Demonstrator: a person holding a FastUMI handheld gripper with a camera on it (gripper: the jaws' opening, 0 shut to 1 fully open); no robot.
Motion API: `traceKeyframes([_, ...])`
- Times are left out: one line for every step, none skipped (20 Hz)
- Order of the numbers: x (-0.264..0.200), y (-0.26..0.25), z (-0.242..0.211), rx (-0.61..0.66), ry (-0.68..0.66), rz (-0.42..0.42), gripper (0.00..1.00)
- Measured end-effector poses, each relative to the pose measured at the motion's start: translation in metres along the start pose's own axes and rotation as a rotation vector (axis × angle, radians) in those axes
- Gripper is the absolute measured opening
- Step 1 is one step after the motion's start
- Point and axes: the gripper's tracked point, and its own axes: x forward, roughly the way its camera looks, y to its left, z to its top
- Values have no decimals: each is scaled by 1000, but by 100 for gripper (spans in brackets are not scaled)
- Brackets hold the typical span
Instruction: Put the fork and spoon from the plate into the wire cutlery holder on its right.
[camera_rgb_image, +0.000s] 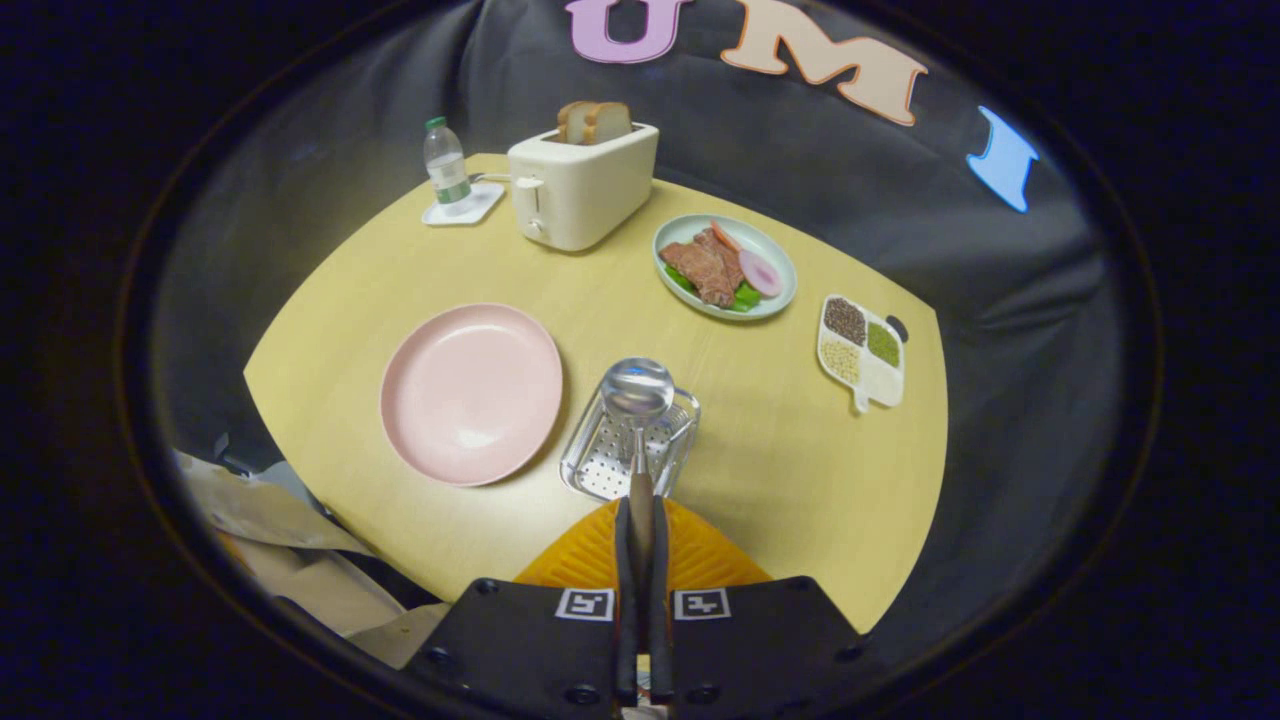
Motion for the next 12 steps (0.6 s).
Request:
traceKeyframes([0,0,-1,6,4,8,11])
traceKeyframes([0,3,0,10,7,23,14])
traceKeyframes([0,4,2,19,-4,30,17])
traceKeyframes([-1,5,6,27,-15,34,25])
traceKeyframes([-1,5,9,29,-27,32,34])
traceKeyframes([0,6,11,30,-40,30,42])
traceKeyframes([-2,6,14,32,-54,26,51])
traceKeyframes([-4,9,16,37,-72,23,59])
traceKeyframes([-7,13,21,48,-98,26,67])
traceKeyframes([-10,18,24,58,-126,31,76])
traceKeyframes([-14,23,30,66,-161,29,84])
traceKeyframes([-17,28,34,75,-199,26,92])
